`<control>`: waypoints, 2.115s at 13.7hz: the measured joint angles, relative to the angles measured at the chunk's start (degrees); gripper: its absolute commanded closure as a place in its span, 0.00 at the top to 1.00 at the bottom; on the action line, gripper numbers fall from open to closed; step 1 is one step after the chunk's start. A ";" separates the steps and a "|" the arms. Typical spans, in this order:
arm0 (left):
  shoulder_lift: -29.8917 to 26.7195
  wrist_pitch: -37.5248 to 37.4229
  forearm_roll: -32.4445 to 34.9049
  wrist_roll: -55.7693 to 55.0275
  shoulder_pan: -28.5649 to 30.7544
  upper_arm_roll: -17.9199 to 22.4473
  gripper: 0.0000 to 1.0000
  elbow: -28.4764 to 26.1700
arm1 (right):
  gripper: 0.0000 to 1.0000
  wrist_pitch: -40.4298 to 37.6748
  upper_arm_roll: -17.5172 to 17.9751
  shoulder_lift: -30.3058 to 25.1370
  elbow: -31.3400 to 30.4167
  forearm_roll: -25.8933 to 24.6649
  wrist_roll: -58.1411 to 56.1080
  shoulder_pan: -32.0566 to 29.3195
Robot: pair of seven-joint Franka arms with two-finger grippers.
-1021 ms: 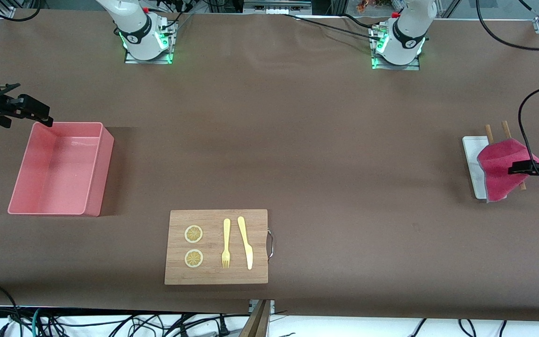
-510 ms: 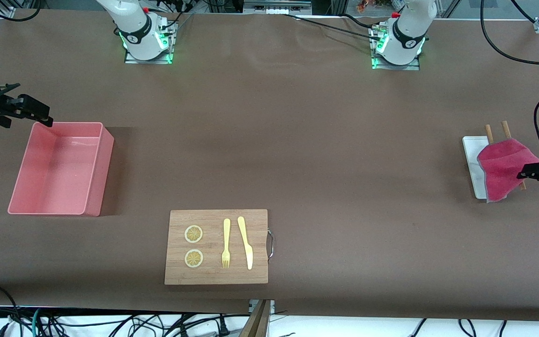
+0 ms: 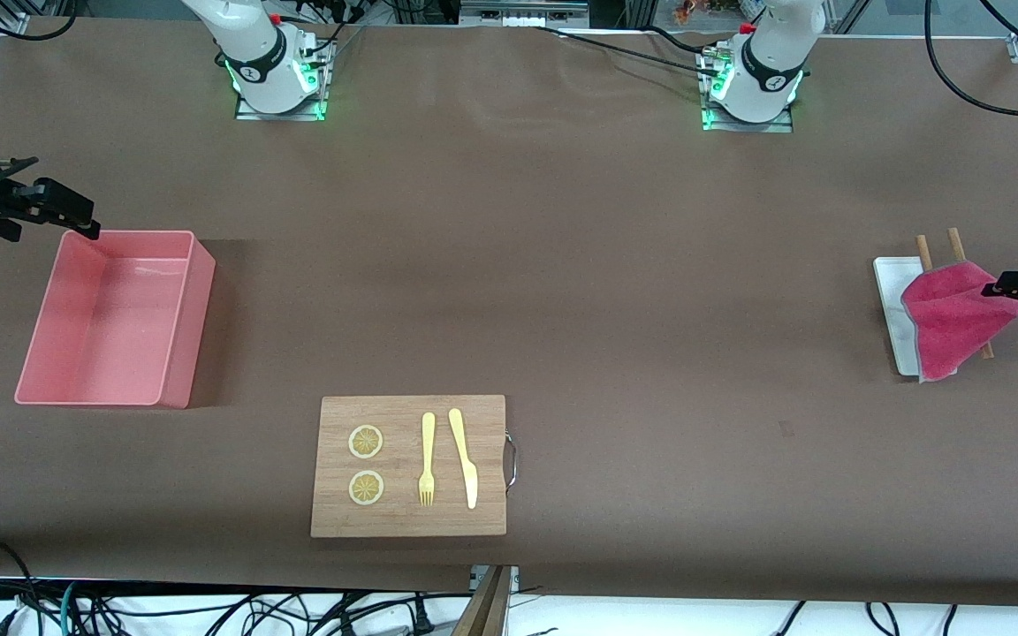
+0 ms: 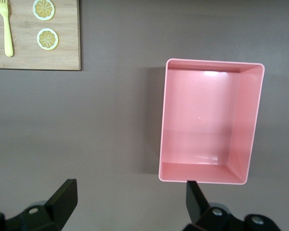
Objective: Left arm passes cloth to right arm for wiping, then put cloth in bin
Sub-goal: 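Lower the left gripper onto the pink cloth and grasp it, then lift the cloth with the left gripper while the right gripper reaches toward it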
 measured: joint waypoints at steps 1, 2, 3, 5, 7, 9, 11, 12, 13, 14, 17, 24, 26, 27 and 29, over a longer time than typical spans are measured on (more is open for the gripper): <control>0.58 0.00 0.00 0.03 -0.01 -0.08 0.56 0.00 | 1.00 0.00 0.00 0.00 0.00 0.00 0.00 0.00; 1.20 0.00 0.00 0.03 -0.02 -0.10 0.34 0.00 | 1.00 0.00 0.00 0.00 0.00 0.00 0.00 0.00; 1.67 0.00 0.00 0.04 -0.04 -0.10 0.13 0.00 | 1.00 0.00 0.00 0.00 0.00 0.00 0.00 0.00; 2.08 0.00 0.18 0.09 -0.27 -0.15 0.00 0.07 | 1.00 0.00 0.00 0.00 0.00 0.00 0.00 0.00; 2.08 0.00 0.79 0.24 -0.36 -0.19 0.00 0.59 | 1.00 0.00 0.00 0.00 0.00 0.00 0.00 0.00; 2.06 -0.17 0.84 0.30 -0.36 -0.25 0.00 1.41 | 1.00 0.00 0.00 0.00 0.00 0.00 0.00 0.00; 1.98 -0.31 0.91 0.30 -0.37 -0.65 0.00 1.94 | 1.00 0.00 0.00 0.03 0.00 0.00 0.00 0.00; 1.88 -0.61 0.92 0.30 -0.47 -0.83 0.00 2.14 | 1.00 0.00 0.00 0.13 0.00 0.00 0.00 0.00; 1.75 -1.54 0.92 0.26 -0.82 -0.92 0.00 2.48 | 1.00 0.00 0.00 0.27 0.00 0.00 0.00 0.00; 1.57 -2.64 0.90 0.18 -1.43 -1.01 0.00 3.00 | 1.00 0.00 0.00 0.46 0.00 0.00 0.00 0.00; 0.43 -6.49 -0.36 -0.19 -4.42 -2.04 0.00 6.98 | 1.00 0.00 0.00 1.72 0.00 0.28 0.00 0.00; -2.00 -8.35 -7.41 -16.55 -14.65 -10.11 0.00 9.40 | 1.00 -0.39 0.09 5.69 -0.14 0.42 -0.04 0.15; -2.03 -8.35 -7.70 -28.99 -19.49 -13.73 0.00 9.39 | 1.00 -0.46 0.11 6.44 -0.20 0.43 0.45 0.51; -1.96 -8.30 -8.52 -35.30 -22.26 -15.16 0.00 9.36 | 1.00 -0.40 0.16 6.72 -0.23 0.59 2.34 0.85; -1.26 -6.32 -12.01 -46.79 -28.58 -15.89 0.00 9.19 | 1.00 0.83 0.52 7.97 -0.38 3.72 9.07 1.27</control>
